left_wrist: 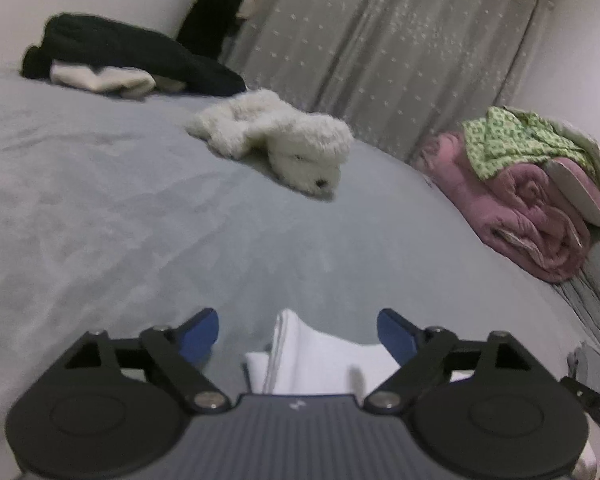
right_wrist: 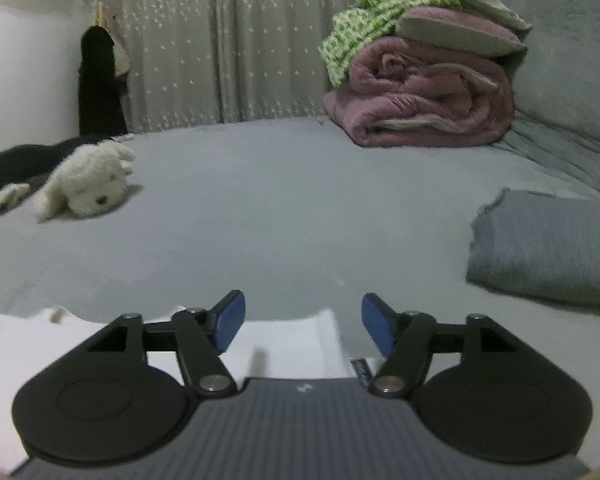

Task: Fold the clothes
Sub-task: 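Open both grippers and pull them back from the shirt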

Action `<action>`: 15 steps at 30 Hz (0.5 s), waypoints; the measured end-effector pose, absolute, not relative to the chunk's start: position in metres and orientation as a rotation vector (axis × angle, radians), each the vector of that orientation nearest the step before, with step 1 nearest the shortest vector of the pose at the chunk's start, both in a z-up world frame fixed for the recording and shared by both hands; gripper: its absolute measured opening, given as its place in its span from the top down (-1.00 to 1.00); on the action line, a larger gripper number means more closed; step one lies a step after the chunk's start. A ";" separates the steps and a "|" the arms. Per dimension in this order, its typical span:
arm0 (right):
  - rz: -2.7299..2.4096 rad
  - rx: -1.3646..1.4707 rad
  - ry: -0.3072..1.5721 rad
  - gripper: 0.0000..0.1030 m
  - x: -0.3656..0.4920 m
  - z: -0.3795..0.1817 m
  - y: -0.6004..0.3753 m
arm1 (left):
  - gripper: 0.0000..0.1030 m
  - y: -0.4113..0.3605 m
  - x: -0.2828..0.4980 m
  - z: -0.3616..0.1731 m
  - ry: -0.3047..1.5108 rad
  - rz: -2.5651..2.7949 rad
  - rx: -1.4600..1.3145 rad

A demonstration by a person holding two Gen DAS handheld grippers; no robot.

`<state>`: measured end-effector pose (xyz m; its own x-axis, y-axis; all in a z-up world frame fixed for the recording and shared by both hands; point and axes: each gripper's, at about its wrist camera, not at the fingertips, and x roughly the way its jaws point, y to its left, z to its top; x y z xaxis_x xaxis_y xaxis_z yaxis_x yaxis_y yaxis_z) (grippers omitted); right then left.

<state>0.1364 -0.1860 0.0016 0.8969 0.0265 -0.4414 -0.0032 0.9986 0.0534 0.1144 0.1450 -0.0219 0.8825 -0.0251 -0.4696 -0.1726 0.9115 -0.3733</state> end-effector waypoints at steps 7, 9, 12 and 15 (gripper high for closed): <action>0.123 0.001 0.461 -0.49 0.120 0.010 -0.155 | -0.99 0.110 0.094 -0.004 0.440 0.003 -0.263; 0.158 -0.026 0.472 -0.51 0.115 0.008 -0.146 | -0.99 0.101 0.090 -0.006 0.458 -0.041 -0.230; 0.203 -0.052 0.500 -0.52 0.109 0.003 -0.137 | -0.99 0.092 0.087 -0.011 0.500 -0.087 -0.190; 0.236 -0.058 0.536 -0.52 0.102 -0.004 -0.133 | -0.99 0.088 0.087 -0.018 0.537 -0.105 -0.153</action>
